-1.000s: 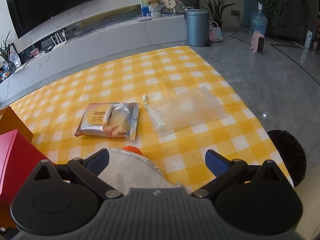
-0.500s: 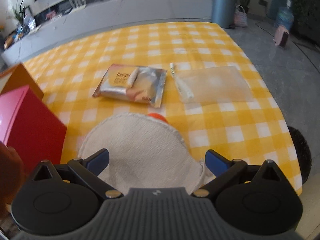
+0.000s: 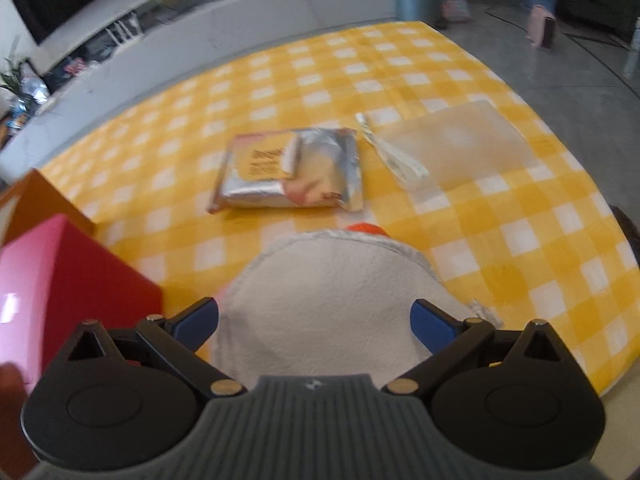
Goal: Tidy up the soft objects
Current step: 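Grasp the white terry mitt with the right tool while the left holds the sponge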
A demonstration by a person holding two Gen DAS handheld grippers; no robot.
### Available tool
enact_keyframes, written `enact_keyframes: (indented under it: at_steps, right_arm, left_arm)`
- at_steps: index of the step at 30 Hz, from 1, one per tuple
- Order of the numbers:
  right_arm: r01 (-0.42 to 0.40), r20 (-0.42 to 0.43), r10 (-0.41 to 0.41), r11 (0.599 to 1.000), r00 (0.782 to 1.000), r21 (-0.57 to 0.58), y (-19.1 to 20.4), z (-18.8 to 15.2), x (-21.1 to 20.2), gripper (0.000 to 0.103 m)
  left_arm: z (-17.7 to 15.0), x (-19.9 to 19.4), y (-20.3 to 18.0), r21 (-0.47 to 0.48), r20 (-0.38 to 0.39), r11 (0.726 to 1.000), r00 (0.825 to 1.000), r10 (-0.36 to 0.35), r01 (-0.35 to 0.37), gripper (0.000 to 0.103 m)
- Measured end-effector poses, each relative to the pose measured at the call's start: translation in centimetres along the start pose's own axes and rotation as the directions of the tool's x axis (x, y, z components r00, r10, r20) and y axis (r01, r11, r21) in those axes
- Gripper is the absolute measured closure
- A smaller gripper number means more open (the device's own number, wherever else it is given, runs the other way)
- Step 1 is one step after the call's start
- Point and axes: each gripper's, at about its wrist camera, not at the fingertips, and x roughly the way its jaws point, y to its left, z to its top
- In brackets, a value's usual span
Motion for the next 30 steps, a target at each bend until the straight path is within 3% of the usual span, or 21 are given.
enact_keyframes:
  at_steps: [3, 6, 9, 11, 14, 15, 16, 23, 30]
  right_arm:
    - [0.051, -0.032, -0.051, 0.998, 0.998, 0.024, -0.8, 0.0, 1.6, 0.003]
    - [0.010, -0.050, -0.006, 0.997, 0.999, 0.079, -2.0, 0.0, 2.1, 0.002]
    - [-0.018, -0.031, 0.019, 0.999, 0.999, 0.040, -2.1, -0.3, 2.1, 0.003]
    - [-0.034, -0.020, 0.034, 0.999, 0.999, 0.016, -2.1, -0.5, 1.8, 0.014]
    - [-0.094, 0.003, 0.094, 0.995, 0.996, 0.018, -2.1, -0.4, 0.7, 0.056]
    - [-0.114, 0.009, 0.114, 0.993, 0.993, 0.013, -2.1, -0.4, 0.2, 0.075]
    - [-0.120, 0.016, 0.120, 0.993, 0.993, -0.004, -1.9, -0.3, -0.3, 0.083]
    - [-0.201, 0.126, 0.202, 0.979, 0.971, -0.023, -2.1, 0.1, -3.6, 0.088]
    - [-0.216, 0.209, 0.220, 0.976, 0.953, -0.042, -2.3, 0.3, -6.0, 0.088]
  left_arm:
    - [-0.2, -0.2, 0.5, -0.018, 0.006, 1.000, 1.000, -0.016, 0.016, 0.067]
    - [-0.2, -0.3, 1.1, -0.027, 0.007, 0.999, 1.000, -0.030, 0.030, 0.067]
    - [-0.5, -0.4, 1.2, -0.020, 0.008, 0.999, 0.999, -0.047, 0.048, 0.067]
    - [-0.5, -0.5, 1.3, -0.022, 0.011, 0.998, 0.998, -0.057, 0.057, 0.067]
    - [-0.6, -0.7, 1.6, -0.032, 0.017, 0.997, 0.998, -0.068, 0.069, 0.067]
    - [-0.6, -0.7, 1.8, -0.033, 0.017, 0.997, 0.997, -0.071, 0.071, 0.067]
    - [-0.6, -0.8, 1.9, -0.032, 0.018, 0.997, 0.997, -0.073, 0.074, 0.067]
    - [-0.6, -0.7, 2.6, -0.058, 0.027, 0.994, 0.996, -0.088, 0.090, 0.067]
    - [-1.0, -0.9, 2.0, -0.015, 0.037, 0.993, 0.993, -0.112, 0.113, 0.068]
